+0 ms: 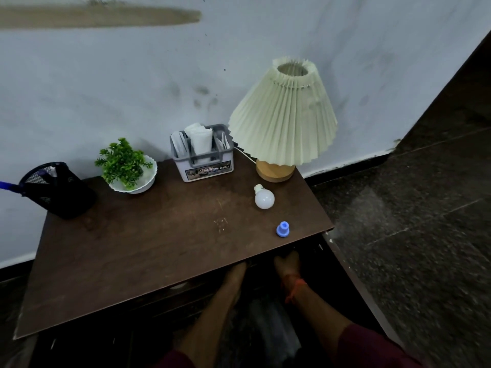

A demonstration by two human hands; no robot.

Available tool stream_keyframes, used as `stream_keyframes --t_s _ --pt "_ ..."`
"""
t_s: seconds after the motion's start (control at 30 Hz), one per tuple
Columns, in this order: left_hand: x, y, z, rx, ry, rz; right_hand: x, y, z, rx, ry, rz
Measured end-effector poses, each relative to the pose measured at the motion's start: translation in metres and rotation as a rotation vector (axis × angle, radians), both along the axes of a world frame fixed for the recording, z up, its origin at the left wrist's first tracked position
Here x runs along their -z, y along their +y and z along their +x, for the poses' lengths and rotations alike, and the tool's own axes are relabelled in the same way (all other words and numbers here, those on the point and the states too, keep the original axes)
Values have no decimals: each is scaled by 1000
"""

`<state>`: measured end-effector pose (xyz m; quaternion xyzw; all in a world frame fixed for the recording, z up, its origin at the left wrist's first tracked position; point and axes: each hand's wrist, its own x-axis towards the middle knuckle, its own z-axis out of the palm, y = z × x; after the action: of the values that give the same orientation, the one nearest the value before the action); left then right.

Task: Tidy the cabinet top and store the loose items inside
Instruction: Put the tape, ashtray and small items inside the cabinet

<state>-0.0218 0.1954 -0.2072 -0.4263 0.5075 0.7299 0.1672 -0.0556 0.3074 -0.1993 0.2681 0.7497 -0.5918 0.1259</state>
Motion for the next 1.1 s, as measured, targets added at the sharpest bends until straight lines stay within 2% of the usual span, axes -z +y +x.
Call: stream_keyframes --t_s 0.13,0.23,0.33,0.47,0.6,0.73,0.93,1.1 --pt "-16 13 14 -101 39 -216 -13 0 22 1 8 -66" --pt "-41 23 37 -180 140 -148 13 7 34 -27 22 -95" --pt "-63 32 50 -171 229 -95 41 17 36 -31 55 -146" --pt "-89 45 72 -96 338 -105 -53 17 68 -9 66 -146" --pt "-117 51 84 -76 434 -175 -92 24 86 2 140 -88" --pt "-145 47 82 -104 508 -275 -127 29 90 75 238 -133" --pt "-166 38 63 -36 563 -308 -144 35 69 55 310 -202" --pt "-173 41 46 104 526 -227 -132 31 51 -58 229 -189"
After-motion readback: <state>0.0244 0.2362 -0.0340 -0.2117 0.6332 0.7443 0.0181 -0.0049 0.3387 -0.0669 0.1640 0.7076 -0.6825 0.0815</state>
